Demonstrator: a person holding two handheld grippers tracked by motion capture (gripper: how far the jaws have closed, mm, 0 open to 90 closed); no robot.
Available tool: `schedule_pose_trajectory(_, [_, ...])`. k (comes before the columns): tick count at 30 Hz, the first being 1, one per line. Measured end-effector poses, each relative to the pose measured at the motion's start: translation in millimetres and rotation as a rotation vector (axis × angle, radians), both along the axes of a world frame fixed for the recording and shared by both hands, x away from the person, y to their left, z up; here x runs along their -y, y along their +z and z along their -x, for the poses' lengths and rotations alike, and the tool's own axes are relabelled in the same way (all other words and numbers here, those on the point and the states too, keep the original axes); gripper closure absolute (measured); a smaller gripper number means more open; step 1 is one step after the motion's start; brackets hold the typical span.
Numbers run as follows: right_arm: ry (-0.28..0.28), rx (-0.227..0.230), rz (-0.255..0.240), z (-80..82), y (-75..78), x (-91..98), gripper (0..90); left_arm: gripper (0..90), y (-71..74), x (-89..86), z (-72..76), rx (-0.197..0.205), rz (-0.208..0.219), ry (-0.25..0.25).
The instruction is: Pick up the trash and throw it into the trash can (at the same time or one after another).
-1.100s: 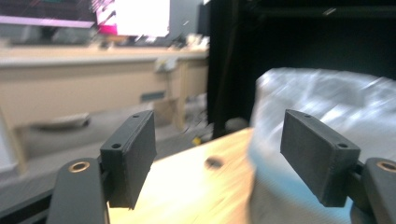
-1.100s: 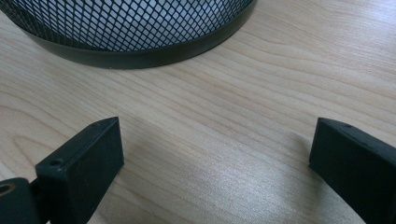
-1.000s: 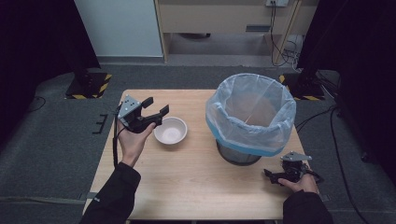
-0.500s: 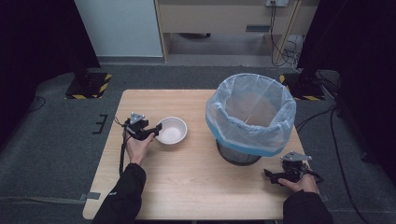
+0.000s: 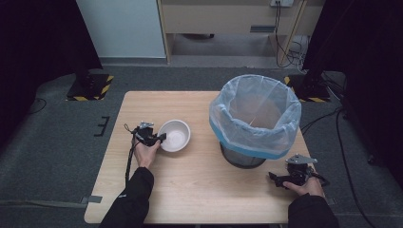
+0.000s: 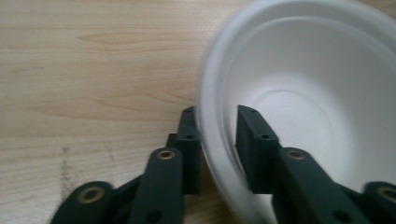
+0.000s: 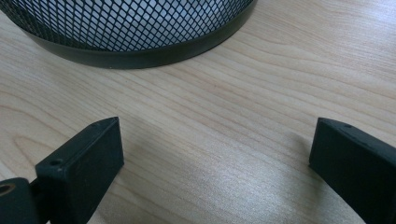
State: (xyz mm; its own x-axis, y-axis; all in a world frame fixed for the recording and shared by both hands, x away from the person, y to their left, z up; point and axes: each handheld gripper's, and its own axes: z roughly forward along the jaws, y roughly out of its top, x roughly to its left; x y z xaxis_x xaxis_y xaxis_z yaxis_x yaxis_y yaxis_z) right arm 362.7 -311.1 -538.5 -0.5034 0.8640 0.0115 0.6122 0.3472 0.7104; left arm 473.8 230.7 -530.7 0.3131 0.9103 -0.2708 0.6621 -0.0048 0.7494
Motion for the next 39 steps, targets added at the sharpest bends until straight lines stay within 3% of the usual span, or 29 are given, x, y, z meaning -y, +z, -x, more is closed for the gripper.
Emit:
schedule_pose_trajectory(2, [0.000,0.000,0.000,0.0,0.0,0.0,3.2,77.8,5.2,1.7,1.9,0.010,0.026,0.006])
schedule_pose_trajectory(5, [0.000,0.000,0.000,0.0,0.0,0.0,3.2,81.8,21.1,1.9,5.5,0.061,0.051,-0.012])
schedule_pose_trajectory(7, [0.000,0.000,0.000,0.0,0.0,0.0,3.2,83.0,31.3,0.9,6.7,0.086,0.047,-0.014])
schedule_pose_trajectory(14, [0.002,-0.001,0.000,0.3,0.0,-0.1,3.2,83.0,83.0,-9.5,17.9,0.214,0.077,-0.032])
schedule_pose_trajectory(18, [0.002,-0.001,0.000,0.4,-0.1,-0.2,3.2,83.0,111.6,-14.7,30.3,0.311,0.091,-0.039])
schedule_pose_trajectory(24, [0.000,-0.001,0.000,0.6,0.0,-0.4,3.2,83.0,151.3,-18.9,43.8,0.451,0.145,-0.052])
schedule_pose_trajectory(26, [0.000,-0.001,0.001,0.6,0.0,-0.4,3.2,83.0,164.0,-18.8,48.5,0.495,0.142,-0.049])
schedule_pose_trajectory(30, [0.000,-0.001,0.000,0.6,0.0,-0.4,3.2,83.0,188.9,-15.8,56.5,0.565,0.154,-0.058])
schedule_pose_trajectory(33, [-0.001,-0.001,0.000,0.6,0.0,-0.5,3.2,83.0,203.1,-10.7,60.8,0.612,0.185,-0.075])
schedule_pose_trajectory(39, [0.000,-0.001,0.000,0.6,0.0,-0.4,3.2,82.9,229.1,9.8,67.6,0.690,0.220,-0.124])
